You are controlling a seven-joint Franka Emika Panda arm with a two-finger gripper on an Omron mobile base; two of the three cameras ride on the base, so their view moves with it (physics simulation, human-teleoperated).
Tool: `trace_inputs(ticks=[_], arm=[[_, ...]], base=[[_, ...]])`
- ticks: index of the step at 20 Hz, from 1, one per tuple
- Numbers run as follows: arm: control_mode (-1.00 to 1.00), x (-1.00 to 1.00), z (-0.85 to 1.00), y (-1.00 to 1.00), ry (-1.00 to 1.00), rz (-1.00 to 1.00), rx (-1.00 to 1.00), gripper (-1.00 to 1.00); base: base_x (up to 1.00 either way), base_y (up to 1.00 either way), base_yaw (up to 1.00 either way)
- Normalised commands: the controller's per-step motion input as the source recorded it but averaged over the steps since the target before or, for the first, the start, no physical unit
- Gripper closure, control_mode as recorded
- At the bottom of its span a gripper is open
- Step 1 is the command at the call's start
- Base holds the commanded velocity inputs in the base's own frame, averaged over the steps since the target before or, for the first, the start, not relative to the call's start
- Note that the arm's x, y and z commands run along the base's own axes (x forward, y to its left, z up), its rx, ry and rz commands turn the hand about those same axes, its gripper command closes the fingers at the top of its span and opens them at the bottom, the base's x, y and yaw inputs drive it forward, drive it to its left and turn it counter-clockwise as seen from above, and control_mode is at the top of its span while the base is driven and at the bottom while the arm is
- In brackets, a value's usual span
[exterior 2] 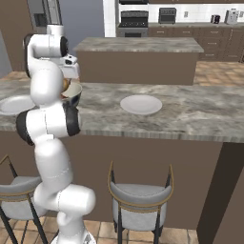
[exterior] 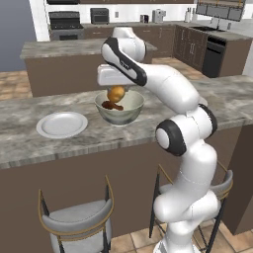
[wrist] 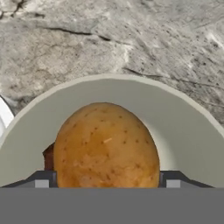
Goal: Pick the chicken drumstick and potato from their plates and place them in the bowl. Then put the bowl in the fridge.
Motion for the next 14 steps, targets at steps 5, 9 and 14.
trace_inputs(ticks=[5,9,14], arm=[[-1.0,0.18,-0.12,-0.07,0.11,-0.06,0.0,1.0],[-1.0,0.03,-0.19,-0.06,0.01,-0.1,0.0,1.0],[-1.0,-0.05,-0.21,-0.02,0.0,-0.13,0.0,1.0]], base=[[0.0,0.0,0.0],[0.0,0.0,0.0],[0.0,0.0,0.0]])
